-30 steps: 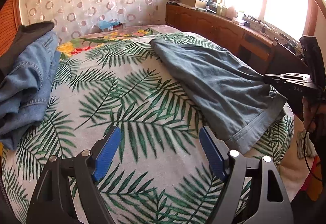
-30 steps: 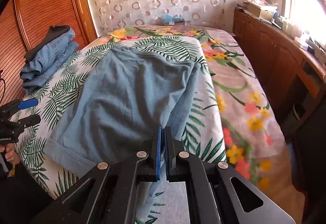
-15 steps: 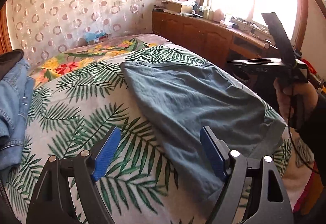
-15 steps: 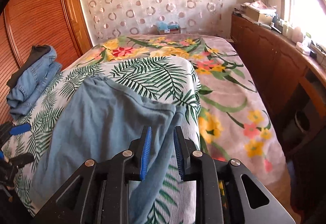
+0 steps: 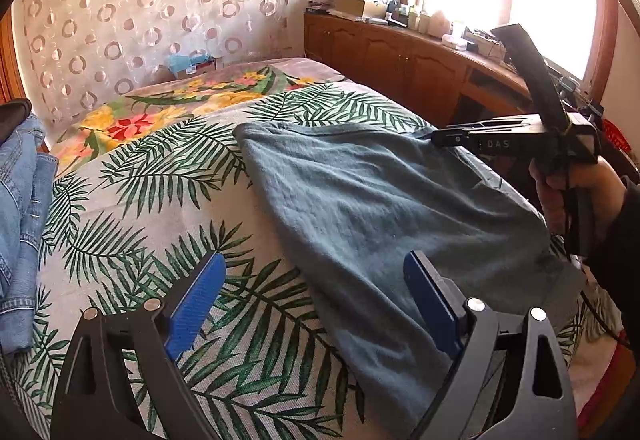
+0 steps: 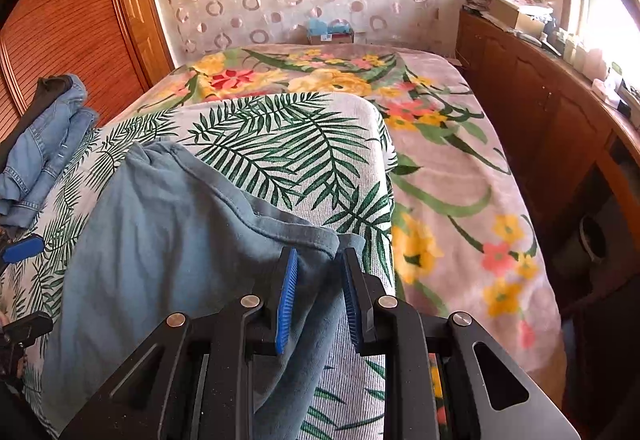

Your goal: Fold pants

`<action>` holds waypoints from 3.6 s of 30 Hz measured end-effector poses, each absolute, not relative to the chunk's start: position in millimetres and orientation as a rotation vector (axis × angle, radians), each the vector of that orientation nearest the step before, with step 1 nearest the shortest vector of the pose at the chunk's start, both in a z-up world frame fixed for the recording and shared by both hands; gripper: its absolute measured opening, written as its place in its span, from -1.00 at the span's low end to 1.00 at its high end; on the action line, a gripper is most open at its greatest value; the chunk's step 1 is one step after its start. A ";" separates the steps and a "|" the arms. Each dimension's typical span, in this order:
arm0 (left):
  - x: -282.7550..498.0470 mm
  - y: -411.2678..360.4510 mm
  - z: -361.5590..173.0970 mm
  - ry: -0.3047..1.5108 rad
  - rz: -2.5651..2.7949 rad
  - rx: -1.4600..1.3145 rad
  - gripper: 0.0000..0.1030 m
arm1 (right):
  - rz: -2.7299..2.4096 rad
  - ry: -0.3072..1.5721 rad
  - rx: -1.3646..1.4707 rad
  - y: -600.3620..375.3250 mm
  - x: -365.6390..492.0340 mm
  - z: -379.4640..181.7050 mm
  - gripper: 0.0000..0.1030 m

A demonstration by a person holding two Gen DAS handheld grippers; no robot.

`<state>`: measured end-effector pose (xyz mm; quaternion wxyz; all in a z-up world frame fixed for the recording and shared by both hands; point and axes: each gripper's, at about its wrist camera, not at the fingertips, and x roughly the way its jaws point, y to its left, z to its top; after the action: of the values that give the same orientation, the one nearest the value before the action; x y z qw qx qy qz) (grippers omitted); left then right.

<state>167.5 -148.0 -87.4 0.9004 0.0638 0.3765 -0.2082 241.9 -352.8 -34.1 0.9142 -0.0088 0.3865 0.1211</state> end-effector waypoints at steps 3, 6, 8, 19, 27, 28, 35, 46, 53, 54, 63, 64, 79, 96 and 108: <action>167.7 -150.4 -91.7 0.797 -0.440 0.132 0.76 | 0.245 0.805 -0.031 -351.2 245.3 -34.2 -0.55; 166.7 -152.1 -94.2 0.803 -0.442 0.141 0.76 | 0.248 0.787 -0.039 -349.9 244.5 -30.6 -0.91; 165.7 -153.6 -96.0 0.810 -0.444 0.151 0.76 | 0.236 0.762 -0.048 -350.9 241.1 -27.0 -0.95; 158.2 -157.8 -100.0 0.821 -0.450 0.179 0.76 | 0.170 0.760 -0.047 -357.6 234.5 -25.0 -0.86; 131.7 -151.7 -83.4 0.795 -0.479 0.197 0.77 | 0.220 0.711 -0.047 -359.0 152.4 -3.9 -0.65; 128.2 -151.5 -81.7 0.793 -0.483 0.203 0.76 | 0.227 0.707 -0.045 -359.3 139.1 -3.2 -0.62; 104.9 -150.2 -75.0 0.786 -0.516 0.227 0.77 | 0.236 0.721 -0.050 -364.6 60.3 -12.9 -0.60; 88.2 -152.7 -87.6 0.809 -0.522 0.241 0.77 | 0.252 0.722 0.048 -374.1 8.3 -8.6 -0.60; 84.9 -157.4 -96.5 0.821 -0.531 0.237 0.77 | 0.244 0.728 0.010 -357.0 0.5 -11.9 -0.53; 84.8 -157.7 -97.3 0.822 -0.531 0.238 0.77 | 0.245 0.731 0.005 -353.5 2.2 -12.9 -0.52; 86.9 -159.5 -104.4 0.840 -0.534 0.235 0.77 | 0.252 0.758 -0.002 -349.6 12.0 -18.0 -0.52; 86.8 -159.5 -104.6 0.840 -0.535 0.234 0.77 | 0.252 0.757 -0.008 -348.6 11.6 -17.4 -0.52; 84.7 -153.3 -102.9 0.840 -0.539 0.218 0.77 | 0.255 0.784 -0.024 -350.0 -6.3 -18.6 -0.87; 82.1 -146.0 -101.8 0.870 -0.577 0.174 0.40 | 0.232 0.754 0.023 -356.5 4.6 -10.7 -0.54; 79.2 -146.2 -105.3 0.897 -0.588 0.166 0.30 | 0.219 0.805 0.035 -356.6 9.7 -36.5 -0.54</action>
<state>79.2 -146.2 -105.3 0.8562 0.0792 0.4270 -0.2798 9.7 -356.6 -36.5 0.9141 0.0169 0.3910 0.1065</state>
